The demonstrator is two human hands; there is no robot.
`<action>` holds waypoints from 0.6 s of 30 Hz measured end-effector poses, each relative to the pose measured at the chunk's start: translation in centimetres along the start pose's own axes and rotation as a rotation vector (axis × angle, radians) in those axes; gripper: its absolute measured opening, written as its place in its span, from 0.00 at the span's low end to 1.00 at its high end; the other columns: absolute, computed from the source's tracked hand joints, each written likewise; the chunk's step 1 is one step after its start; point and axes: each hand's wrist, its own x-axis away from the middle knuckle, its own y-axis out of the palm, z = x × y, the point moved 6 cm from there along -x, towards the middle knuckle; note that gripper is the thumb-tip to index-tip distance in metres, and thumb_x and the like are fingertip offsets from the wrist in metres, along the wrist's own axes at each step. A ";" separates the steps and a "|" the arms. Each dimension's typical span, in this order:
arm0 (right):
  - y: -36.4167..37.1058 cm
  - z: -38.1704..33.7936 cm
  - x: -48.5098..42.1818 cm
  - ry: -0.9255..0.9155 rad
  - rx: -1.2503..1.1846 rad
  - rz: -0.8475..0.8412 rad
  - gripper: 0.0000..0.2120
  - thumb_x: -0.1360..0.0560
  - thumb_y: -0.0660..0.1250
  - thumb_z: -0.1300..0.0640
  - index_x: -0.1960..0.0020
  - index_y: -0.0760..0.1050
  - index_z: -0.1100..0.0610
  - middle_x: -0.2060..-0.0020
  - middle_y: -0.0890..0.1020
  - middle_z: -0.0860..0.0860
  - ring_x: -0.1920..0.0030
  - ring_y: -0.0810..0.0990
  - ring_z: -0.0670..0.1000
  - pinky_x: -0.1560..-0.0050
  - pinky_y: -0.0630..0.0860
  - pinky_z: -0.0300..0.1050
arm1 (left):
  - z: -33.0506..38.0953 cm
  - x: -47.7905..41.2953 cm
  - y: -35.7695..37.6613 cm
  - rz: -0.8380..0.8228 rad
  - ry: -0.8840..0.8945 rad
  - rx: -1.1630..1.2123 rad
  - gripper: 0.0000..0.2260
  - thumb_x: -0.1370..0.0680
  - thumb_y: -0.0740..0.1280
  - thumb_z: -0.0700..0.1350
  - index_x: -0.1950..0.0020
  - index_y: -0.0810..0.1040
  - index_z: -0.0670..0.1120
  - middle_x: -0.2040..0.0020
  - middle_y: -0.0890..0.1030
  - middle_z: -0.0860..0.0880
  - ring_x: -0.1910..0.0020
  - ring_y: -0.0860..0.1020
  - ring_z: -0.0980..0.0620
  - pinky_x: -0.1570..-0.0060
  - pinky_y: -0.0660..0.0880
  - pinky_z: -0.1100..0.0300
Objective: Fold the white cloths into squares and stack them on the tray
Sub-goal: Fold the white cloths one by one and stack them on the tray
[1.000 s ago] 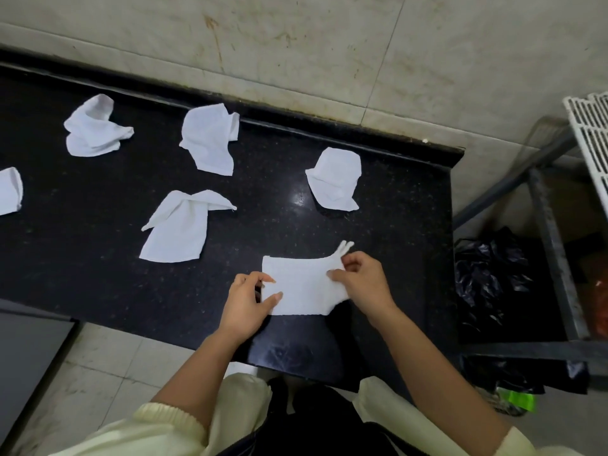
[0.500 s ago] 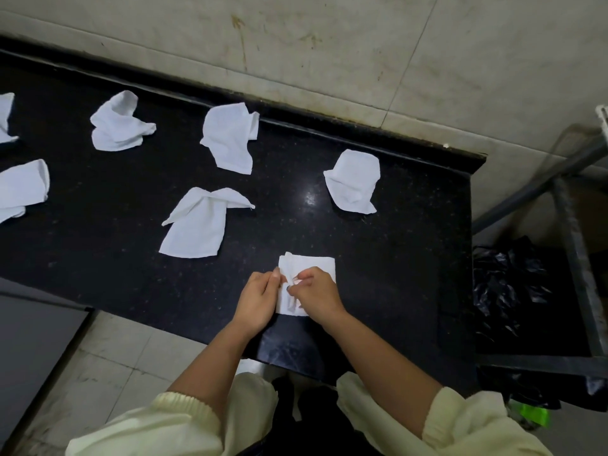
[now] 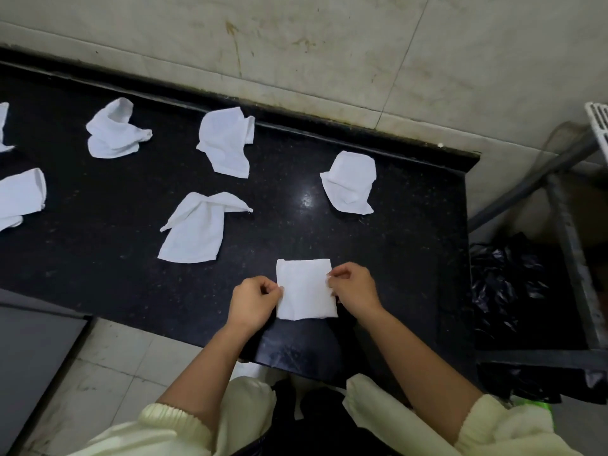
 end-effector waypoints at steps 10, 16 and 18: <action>1.0 1.1 0.9 0.077 -0.023 -0.064 0.09 0.29 0.72 0.57 0.51 0.77 0.57 0.54 0.81 0.51 0.52 0.80 0.52 0.54 0.77 0.45 | 1.5 0.1 0.8 -0.041 -0.147 -0.077 0.13 0.28 0.73 0.50 0.53 0.76 0.41 0.58 0.80 0.47 0.56 0.79 0.47 0.57 0.76 0.55; 0.9 0.1 1.5 0.170 -0.399 -0.144 0.06 0.30 0.70 0.63 0.55 0.76 0.58 0.55 0.83 0.56 0.56 0.80 0.54 0.56 0.76 0.48 | 2.1 0.4 2.0 -0.273 -0.316 0.179 0.08 0.30 0.72 0.44 0.60 0.80 0.39 0.70 0.75 0.49 0.71 0.72 0.52 0.72 0.66 0.63; 0.3 -0.5 1.7 0.200 -0.524 -0.167 0.07 0.30 0.69 0.66 0.53 0.75 0.59 0.55 0.82 0.58 0.56 0.80 0.56 0.58 0.76 0.47 | 2.5 0.6 1.9 -0.313 -0.395 0.347 0.05 0.30 0.72 0.43 0.61 0.79 0.42 0.71 0.75 0.50 0.71 0.72 0.53 0.71 0.67 0.64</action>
